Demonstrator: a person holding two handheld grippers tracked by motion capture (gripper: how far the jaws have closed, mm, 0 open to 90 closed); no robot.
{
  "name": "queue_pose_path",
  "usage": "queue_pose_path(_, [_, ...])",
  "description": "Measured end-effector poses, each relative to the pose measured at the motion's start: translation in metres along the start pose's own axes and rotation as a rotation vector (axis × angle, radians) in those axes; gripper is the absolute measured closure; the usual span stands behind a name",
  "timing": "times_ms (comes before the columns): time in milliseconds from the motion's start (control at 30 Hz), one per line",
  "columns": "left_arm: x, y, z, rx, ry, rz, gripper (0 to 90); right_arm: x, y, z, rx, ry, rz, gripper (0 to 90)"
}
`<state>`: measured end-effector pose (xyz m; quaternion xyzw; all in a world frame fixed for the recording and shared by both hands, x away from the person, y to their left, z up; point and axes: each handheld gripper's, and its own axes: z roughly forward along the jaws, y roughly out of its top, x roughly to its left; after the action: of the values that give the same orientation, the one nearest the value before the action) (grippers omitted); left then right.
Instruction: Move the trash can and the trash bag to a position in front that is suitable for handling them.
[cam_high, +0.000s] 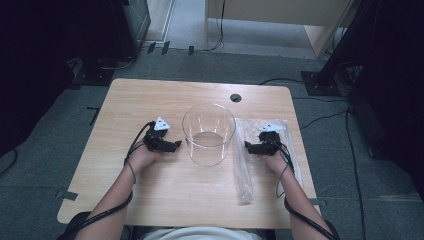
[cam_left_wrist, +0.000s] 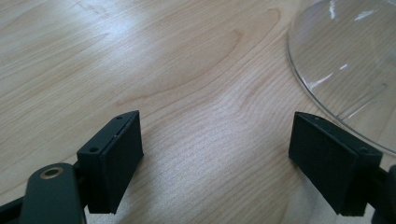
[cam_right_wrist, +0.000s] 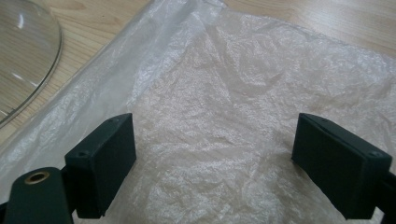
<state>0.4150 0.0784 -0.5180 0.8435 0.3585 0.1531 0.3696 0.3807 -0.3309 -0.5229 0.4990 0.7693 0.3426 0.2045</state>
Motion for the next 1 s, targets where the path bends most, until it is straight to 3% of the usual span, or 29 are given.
queue_pose_path(100, [0.001, 0.0, 0.0, -0.004, -0.001, -0.015, 17.0, 0.0, 0.0, 0.0, 0.002, 0.007, -0.005, 13.3])
queue_pose_path(200, [0.001, 0.002, 0.0, 0.003, 0.0, -0.035, 17.0, -0.001, 0.003, -0.002, 0.031, 0.044, -0.012, 15.1])
queue_pose_path(300, [0.002, 0.004, -0.001, 0.024, 0.0, -0.054, 17.0, -0.004, 0.011, -0.008, 0.095, 0.096, 0.036, 27.5])
queue_pose_path(367, [0.003, 0.008, -0.003, 0.054, -0.005, -0.096, 17.0, -0.006, 0.017, -0.016, 0.114, 0.1, 0.067, 26.2])
queue_pose_path(433, [0.005, 0.01, -0.006, 0.077, -0.022, -0.122, 16.9, -0.009, 0.023, -0.023, 0.149, 0.122, 0.117, 30.8])
queue_pose_path(467, [0.005, 0.01, -0.006, 0.077, -0.022, -0.122, 16.9, -0.01, 0.025, -0.025, 0.163, 0.121, 0.113, 30.7])
queue_pose_path(500, [0.007, 0.013, -0.01, 0.086, -0.028, -0.137, 16.9, -0.011, 0.027, -0.027, 0.15, 0.115, 0.106, 30.9])
queue_pose_path(567, [0.011, 0.015, -0.014, 0.075, -0.03, -0.143, 16.9, -0.011, 0.029, -0.028, 0.1, 0.152, 0.112, 37.6])
queue_pose_path(667, [0.016, 0.017, -0.018, 0.053, -0.047, -0.177, 16.9, -0.009, 0.03, -0.027, 0.081, 0.17, 0.102, 38.0])
queue_pose_path(833, [0.016, 0.02, -0.022, 0.045, -0.076, -0.142, 17.1, -0.006, 0.031, -0.025, 0.088, 0.141, 0.089, 33.6])
queue_pose_path(1000, [0.013, 0.029, -0.023, 0.032, -0.095, -0.135, 17.1, -0.001, 0.035, -0.024, 0.019, 0.164, 0.057, 42.2])
